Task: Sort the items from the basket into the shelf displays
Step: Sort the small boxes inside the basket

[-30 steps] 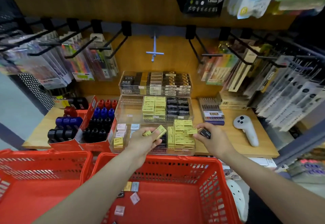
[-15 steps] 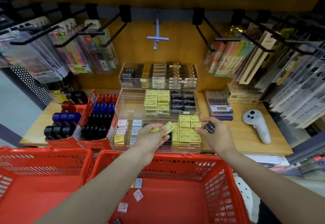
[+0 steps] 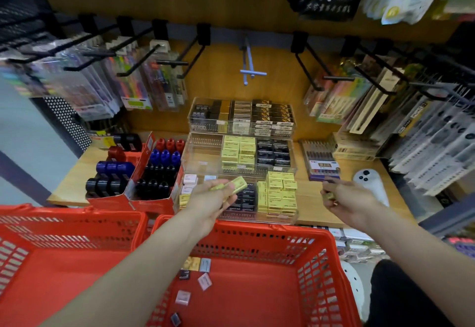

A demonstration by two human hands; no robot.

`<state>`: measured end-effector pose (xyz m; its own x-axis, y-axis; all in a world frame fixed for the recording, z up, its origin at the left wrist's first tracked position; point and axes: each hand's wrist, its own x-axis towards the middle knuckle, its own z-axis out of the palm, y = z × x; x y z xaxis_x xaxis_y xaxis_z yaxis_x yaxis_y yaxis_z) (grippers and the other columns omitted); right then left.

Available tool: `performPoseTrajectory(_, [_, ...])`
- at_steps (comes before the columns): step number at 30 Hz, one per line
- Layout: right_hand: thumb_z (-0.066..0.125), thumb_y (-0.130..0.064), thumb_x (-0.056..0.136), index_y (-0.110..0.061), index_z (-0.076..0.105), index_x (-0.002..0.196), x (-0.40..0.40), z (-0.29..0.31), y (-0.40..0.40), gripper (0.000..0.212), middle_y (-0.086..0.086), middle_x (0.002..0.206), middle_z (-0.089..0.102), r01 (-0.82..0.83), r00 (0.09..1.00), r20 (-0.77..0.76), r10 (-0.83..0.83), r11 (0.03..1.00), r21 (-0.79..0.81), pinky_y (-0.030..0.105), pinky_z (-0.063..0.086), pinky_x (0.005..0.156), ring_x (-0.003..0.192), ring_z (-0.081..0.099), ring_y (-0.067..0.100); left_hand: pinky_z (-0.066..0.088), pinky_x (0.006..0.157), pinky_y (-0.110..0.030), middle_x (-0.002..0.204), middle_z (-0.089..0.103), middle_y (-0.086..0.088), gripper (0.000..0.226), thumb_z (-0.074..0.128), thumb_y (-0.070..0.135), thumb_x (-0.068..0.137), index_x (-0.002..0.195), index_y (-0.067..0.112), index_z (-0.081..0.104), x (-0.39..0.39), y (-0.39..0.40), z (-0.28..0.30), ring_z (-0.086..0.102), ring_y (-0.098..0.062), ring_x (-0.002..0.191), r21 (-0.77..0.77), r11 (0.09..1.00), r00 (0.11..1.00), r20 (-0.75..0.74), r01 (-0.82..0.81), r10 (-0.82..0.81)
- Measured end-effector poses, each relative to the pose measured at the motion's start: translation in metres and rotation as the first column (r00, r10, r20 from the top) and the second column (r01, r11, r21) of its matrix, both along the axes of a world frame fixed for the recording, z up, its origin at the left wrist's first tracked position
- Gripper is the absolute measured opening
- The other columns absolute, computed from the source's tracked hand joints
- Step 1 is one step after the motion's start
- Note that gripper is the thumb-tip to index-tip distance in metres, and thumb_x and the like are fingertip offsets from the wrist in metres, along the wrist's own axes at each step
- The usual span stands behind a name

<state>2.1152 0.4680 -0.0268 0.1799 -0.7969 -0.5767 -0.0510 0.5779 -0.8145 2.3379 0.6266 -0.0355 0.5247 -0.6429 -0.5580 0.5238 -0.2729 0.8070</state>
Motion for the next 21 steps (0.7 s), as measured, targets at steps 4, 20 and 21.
performPoseTrajectory(4, [0.062,-0.006,0.095,-0.011,0.054,0.120,0.014,0.021,0.029,0.028,0.008,0.094,0.061,-0.268,0.961,-0.112,0.252,0.949,-0.165,0.024,0.041,0.051,0.075,0.058,0.015,0.052,0.054,-0.018,0.094,0.068,-0.008,0.020,0.066,0.006,0.093,0.113,0.006,0.063,0.031,0.030,0.011,0.064,-0.010,0.065,0.004,0.999,0.994,0.103,-0.048,0.047])
performPoseTrajectory(20, [0.068,-0.022,0.091,-0.017,0.076,0.098,0.160,-0.003,0.077,0.012,0.005,0.101,0.073,-0.886,0.340,-0.897,0.283,0.416,-0.205,0.025,0.054,0.073,0.079,0.065,0.017,0.057,0.058,-0.015,0.105,0.067,-0.014,0.020,0.068,0.000,0.090,0.110,-0.001,0.064,0.055,0.056,0.011,0.065,-0.014,0.072,-0.036,0.997,0.997,0.049,-0.065,0.067])
performPoseTrajectory(21, [0.067,-0.021,0.091,-0.015,0.076,0.095,0.167,-0.009,0.078,0.011,0.006,0.101,0.073,-0.883,0.316,-0.900,0.300,0.440,-0.164,0.026,0.055,0.073,0.081,0.067,0.019,0.057,0.059,-0.016,0.102,0.067,-0.013,0.018,0.068,0.000,0.090,0.108,0.000,0.064,0.056,0.055,0.010,0.065,-0.014,0.072,-0.039,0.997,0.997,0.046,-0.064,0.066])
